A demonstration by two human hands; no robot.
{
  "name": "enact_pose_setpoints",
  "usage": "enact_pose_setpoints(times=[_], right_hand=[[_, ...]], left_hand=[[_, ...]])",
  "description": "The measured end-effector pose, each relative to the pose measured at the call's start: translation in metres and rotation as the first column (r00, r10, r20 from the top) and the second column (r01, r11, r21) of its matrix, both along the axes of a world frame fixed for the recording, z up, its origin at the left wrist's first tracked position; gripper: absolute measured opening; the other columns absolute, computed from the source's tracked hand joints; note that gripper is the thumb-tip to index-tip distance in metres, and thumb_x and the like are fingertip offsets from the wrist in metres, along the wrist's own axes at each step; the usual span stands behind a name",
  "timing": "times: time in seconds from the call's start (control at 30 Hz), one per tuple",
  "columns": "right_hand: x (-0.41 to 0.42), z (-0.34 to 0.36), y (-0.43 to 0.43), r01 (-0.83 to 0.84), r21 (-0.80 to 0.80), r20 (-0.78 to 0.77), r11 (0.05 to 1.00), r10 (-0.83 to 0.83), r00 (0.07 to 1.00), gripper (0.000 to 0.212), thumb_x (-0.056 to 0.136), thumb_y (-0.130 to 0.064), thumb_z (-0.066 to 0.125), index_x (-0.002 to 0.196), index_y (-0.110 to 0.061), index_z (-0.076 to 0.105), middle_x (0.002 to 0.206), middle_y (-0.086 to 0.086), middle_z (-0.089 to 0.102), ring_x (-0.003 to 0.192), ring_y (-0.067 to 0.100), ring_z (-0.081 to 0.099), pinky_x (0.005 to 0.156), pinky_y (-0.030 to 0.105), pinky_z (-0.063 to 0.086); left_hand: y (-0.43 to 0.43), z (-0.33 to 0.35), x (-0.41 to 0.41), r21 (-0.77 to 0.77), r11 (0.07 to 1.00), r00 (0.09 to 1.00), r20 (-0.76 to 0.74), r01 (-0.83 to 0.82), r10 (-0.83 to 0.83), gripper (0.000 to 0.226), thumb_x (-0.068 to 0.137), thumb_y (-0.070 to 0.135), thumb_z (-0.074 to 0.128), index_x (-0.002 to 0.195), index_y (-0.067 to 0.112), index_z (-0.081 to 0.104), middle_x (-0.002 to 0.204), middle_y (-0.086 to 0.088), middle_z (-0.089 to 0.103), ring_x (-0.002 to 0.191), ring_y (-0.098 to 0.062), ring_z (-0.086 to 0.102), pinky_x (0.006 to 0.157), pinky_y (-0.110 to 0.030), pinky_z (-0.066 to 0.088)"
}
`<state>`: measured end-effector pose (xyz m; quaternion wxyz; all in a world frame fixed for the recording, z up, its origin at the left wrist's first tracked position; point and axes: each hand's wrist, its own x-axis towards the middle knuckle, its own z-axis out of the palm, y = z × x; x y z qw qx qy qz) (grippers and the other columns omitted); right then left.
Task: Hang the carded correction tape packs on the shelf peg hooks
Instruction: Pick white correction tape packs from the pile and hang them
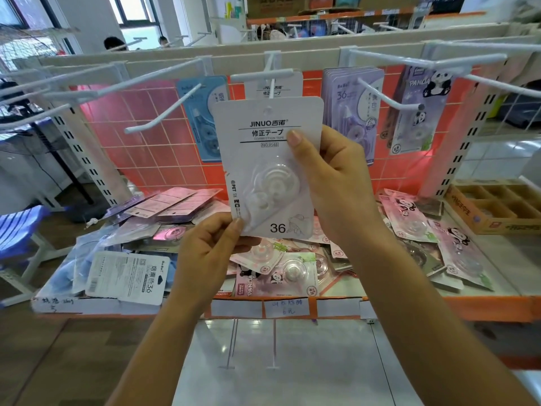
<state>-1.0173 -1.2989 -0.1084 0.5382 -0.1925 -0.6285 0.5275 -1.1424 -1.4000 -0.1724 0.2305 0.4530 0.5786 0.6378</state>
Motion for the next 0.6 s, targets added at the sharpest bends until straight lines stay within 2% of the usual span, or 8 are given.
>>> enact_pose_setpoints(times=[0.2,0.3,0.4,0.5,0.53,0.6], right_hand=[[-0.003,0.005,0.001,0.034,0.009,0.029,0.999,-0.034,0.999,0.021,0.093,-0.024,0.055,0.096,-0.008,0.067,0.101,0.026,0.066,0.094,0.048,0.059,0.073,0.062,0.050],[-0.004,0.002,0.004,0.046,0.006,0.058,0.999,-0.046,0.997,0.018,0.096,-0.020,0.055,0.096,-0.007,0.067,0.098,0.020,0.069,0.089,0.040,0.064,0.075,0.056,0.054],[-0.005,-0.001,0.009,0.066,-0.005,0.078,0.998,-0.066,0.995,0.020,0.095,-0.020,0.056,0.097,-0.003,0.067,0.096,0.019,0.070,0.083,0.032,0.065,0.074,0.051,0.054],[-0.011,-0.006,0.022,0.101,0.007,0.117,0.995,-0.101,0.988,0.030,0.093,-0.025,0.058,0.097,0.004,0.065,0.097,0.030,0.065,0.088,0.047,0.060,0.070,0.059,0.051],[-0.014,-0.006,0.028,0.117,0.010,0.129,0.993,-0.117,0.985,0.032,0.092,-0.027,0.059,0.097,0.005,0.064,0.097,0.032,0.063,0.086,0.048,0.060,0.068,0.061,0.050],[-0.022,-0.006,0.041,0.159,0.008,0.150,0.987,-0.158,0.976,0.032,0.090,-0.029,0.062,0.094,0.002,0.066,0.093,0.027,0.066,0.077,0.035,0.062,0.070,0.057,0.052]], left_hand=[[0.002,-0.001,-0.002,0.007,1.000,1.000,0.010,-0.005,0.005,0.013,0.091,0.018,0.051,0.092,0.021,0.064,0.080,0.012,0.074,0.073,-0.009,0.072,0.062,-0.014,0.054],[0.003,-0.004,-0.002,-0.005,1.000,1.000,0.009,-0.006,0.006,0.013,0.089,0.023,0.051,0.092,0.022,0.064,0.080,0.013,0.074,0.073,-0.010,0.073,0.062,-0.015,0.054],[0.005,-0.005,-0.003,-0.011,1.000,1.000,0.022,-0.009,0.009,0.015,0.086,0.027,0.052,0.093,0.022,0.064,0.079,0.011,0.075,0.073,-0.011,0.073,0.062,-0.016,0.055],[0.014,-0.006,-0.008,-0.040,0.999,0.999,0.032,-0.031,0.032,0.015,0.093,0.016,0.052,0.093,0.023,0.065,0.077,0.008,0.075,0.072,-0.011,0.072,0.061,-0.017,0.055],[0.018,-0.006,-0.011,-0.054,0.998,0.998,0.039,-0.039,0.041,0.016,0.095,0.015,0.052,0.092,0.022,0.065,0.076,0.005,0.075,0.071,-0.012,0.072,0.061,-0.017,0.055],[0.032,-0.006,-0.019,-0.081,0.995,0.998,0.044,-0.050,0.054,0.016,0.097,0.015,0.052,0.092,0.019,0.066,0.078,-0.001,0.074,0.072,-0.013,0.072,0.062,-0.019,0.055]])
